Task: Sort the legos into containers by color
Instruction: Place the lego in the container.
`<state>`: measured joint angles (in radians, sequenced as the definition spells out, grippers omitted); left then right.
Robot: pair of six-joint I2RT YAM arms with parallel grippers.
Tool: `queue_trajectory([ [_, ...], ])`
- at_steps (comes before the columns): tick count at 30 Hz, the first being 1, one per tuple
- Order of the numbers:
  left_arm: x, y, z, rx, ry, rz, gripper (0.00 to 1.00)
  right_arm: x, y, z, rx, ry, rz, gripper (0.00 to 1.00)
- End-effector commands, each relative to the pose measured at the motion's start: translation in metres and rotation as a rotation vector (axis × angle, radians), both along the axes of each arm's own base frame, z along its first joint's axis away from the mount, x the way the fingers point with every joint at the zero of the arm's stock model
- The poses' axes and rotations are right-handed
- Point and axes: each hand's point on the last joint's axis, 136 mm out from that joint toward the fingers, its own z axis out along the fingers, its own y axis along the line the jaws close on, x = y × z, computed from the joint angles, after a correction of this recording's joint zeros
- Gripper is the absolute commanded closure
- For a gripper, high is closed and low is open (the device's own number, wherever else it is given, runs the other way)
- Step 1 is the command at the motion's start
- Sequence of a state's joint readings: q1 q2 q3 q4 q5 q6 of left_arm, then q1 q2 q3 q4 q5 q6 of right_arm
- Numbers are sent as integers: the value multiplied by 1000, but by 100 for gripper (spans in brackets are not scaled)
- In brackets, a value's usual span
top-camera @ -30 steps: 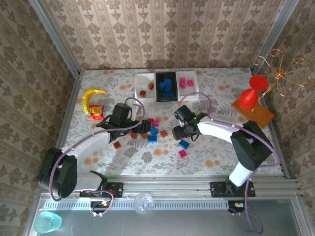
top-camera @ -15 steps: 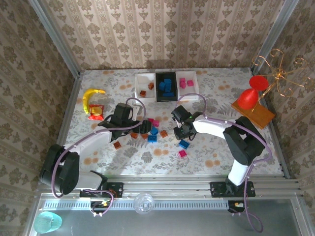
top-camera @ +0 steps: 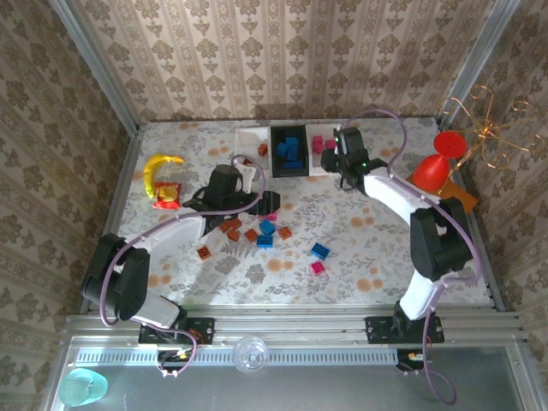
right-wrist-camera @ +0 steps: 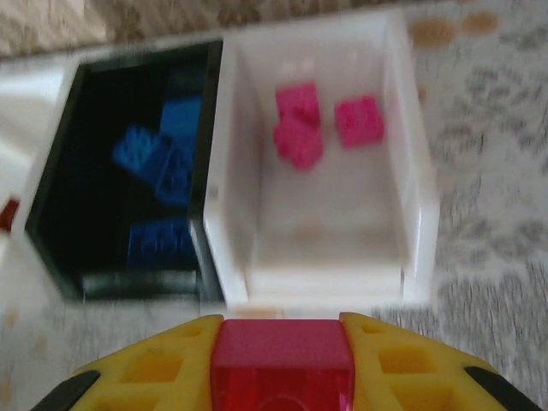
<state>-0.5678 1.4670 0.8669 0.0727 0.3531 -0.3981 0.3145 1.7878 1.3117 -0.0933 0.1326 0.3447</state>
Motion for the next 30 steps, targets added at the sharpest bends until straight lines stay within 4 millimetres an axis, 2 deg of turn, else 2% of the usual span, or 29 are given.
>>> queue_trajectory([
  [1, 4, -7, 10, -29, -9, -8, 13, 32, -8, -10, -31, -10, -58, 66],
  [5, 1, -5, 7, -11, 0, -15, 13, 65, -9, -31, -24, 12, -77, 64],
  [10, -2, 0, 10, 11, -10, -10, 13, 94, -7, -44, -51, 36, -70, 58],
  [13, -2, 3, 9, 26, -17, -6, 13, 101, -4, -42, -54, 41, -58, 52],
  [16, -2, 6, 7, 46, -17, -4, 13, 96, -6, -25, -56, 20, -51, 42],
  [19, -2, 13, 4, 74, -20, 5, 13, 78, -6, -2, -37, -12, -27, 37],
  [22, -2, 28, -5, 109, -10, 39, 13, 40, -1, 8, 26, -16, 18, 34],
  [26, -4, 53, -20, 145, 34, 91, 13, -29, 20, 0, 71, 17, 118, 30],
  [27, -6, 56, -23, 164, 34, 91, 13, -46, 25, -7, 52, 39, 140, 29],
  [30, -14, 45, -33, 274, 37, 6, 13, -87, 31, -18, -20, 77, 193, 26],
])
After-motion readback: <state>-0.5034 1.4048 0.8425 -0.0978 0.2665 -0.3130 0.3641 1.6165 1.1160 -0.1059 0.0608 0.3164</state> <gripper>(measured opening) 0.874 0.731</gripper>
